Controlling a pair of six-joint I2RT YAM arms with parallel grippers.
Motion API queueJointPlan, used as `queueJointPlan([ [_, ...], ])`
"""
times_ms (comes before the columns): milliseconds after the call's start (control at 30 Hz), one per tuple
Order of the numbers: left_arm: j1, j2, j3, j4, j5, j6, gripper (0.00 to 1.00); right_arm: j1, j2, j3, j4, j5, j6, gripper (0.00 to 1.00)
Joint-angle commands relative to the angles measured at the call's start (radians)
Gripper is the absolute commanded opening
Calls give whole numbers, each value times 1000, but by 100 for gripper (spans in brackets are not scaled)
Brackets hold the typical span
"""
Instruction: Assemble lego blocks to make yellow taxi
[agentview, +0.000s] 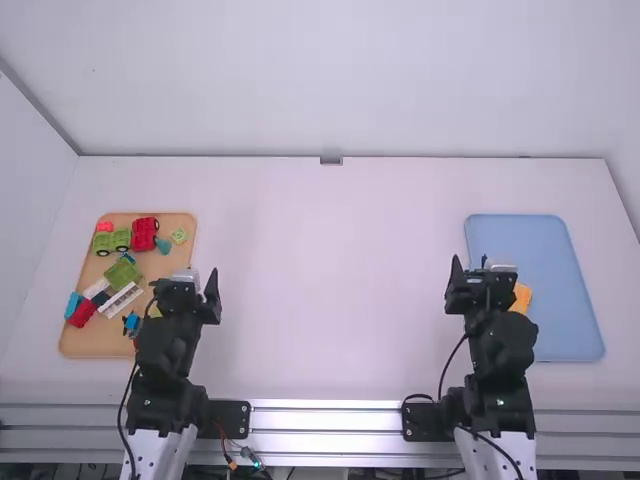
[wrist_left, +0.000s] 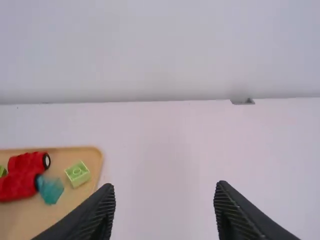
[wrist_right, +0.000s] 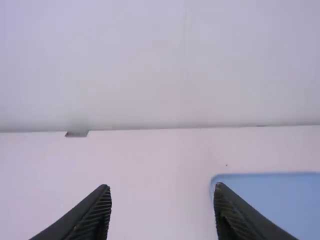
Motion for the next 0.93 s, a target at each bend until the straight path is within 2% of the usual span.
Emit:
queueJointPlan([
  [0, 2, -60, -55, 4, -2, -7, 47, 1, -58, -58, 3, 4, 4, 47],
  [100, 2, -130, -93, 4, -2, -7, 38, 1, -140, -140, 3, 4, 4, 38],
  [300, 2, -130, -93, 4, -2, -7, 28, 1, -244, -244, 3, 4, 4, 28],
  [900, 2, -130, -93, 4, -2, -7, 3, 1, -265, -247, 3, 4, 4, 4],
])
